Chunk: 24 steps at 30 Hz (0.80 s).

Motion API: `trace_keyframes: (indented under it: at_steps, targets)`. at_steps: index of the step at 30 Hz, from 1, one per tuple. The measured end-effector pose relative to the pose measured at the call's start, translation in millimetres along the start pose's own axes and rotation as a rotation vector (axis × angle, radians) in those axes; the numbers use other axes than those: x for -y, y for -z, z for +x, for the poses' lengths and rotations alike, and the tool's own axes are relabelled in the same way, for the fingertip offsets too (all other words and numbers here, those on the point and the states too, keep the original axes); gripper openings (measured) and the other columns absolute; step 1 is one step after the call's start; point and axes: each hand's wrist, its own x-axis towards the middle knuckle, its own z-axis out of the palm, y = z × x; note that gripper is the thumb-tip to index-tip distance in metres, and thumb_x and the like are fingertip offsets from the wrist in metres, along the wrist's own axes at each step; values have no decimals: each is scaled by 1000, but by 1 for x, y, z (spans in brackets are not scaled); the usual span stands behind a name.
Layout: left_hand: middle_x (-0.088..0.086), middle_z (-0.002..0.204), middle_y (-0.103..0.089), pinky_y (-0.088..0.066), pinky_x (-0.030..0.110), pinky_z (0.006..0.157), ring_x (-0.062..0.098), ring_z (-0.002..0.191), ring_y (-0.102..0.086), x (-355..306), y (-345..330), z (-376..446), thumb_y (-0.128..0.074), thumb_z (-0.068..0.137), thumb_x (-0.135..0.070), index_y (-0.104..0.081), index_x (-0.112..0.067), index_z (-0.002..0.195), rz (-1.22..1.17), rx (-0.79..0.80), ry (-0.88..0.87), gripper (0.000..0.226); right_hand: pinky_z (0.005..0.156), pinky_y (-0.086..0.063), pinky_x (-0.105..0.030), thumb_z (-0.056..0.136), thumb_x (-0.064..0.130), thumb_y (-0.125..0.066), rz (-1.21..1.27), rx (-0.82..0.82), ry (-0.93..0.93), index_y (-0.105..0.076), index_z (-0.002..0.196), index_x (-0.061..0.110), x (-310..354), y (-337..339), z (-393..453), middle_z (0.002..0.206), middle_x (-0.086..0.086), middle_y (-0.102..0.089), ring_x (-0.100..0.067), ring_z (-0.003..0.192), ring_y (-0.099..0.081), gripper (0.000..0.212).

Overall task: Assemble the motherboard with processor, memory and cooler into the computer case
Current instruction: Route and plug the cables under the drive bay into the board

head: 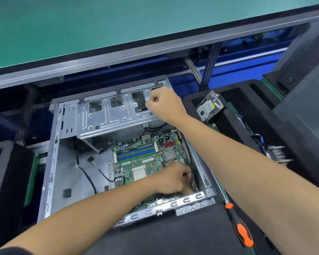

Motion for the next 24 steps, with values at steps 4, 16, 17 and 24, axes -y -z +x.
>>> trace_keyframes:
  at_steps: [4, 16, 17, 24]
  targets:
    - [-15, 58, -63, -46, 14, 47, -4, 50, -56, 2, -8, 7, -88, 63, -21, -54, -25, 64, -96, -160, -47, 34, 58, -41, -28, 79, 20, -57, -14, -2, -13, -46, 59, 15, -1, 0, 1, 57, 1, -47, -15, 55, -40, 23]
    - [1, 92, -71, -52, 24, 77, 12, 84, -67, 15, 36, -22, -62, 78, 16, -62, -10, 92, -530, 300, -130, 29, 57, -33, -28, 77, 20, -55, -29, 14, -11, -46, 61, 13, 4, 0, 1, 59, -2, -42, -15, 58, -34, 20]
    - [1, 93, -71, -52, 24, 79, 12, 86, -67, 14, 37, -22, -57, 79, 18, -61, -8, 94, -542, 342, -137, 30, 57, -33, -28, 77, 20, -55, -28, 15, -14, -47, 61, 13, 4, 1, 1, 59, -2, -42, -15, 58, -35, 19]
    - [4, 97, -70, -52, 25, 83, 14, 87, -66, 7, 43, -25, -56, 82, 14, -68, -11, 98, -553, 406, -152, 31, 57, -34, -28, 78, 19, -55, -26, 11, -20, -52, 63, 9, 4, 1, 0, 59, -1, -43, -14, 58, -36, 18]
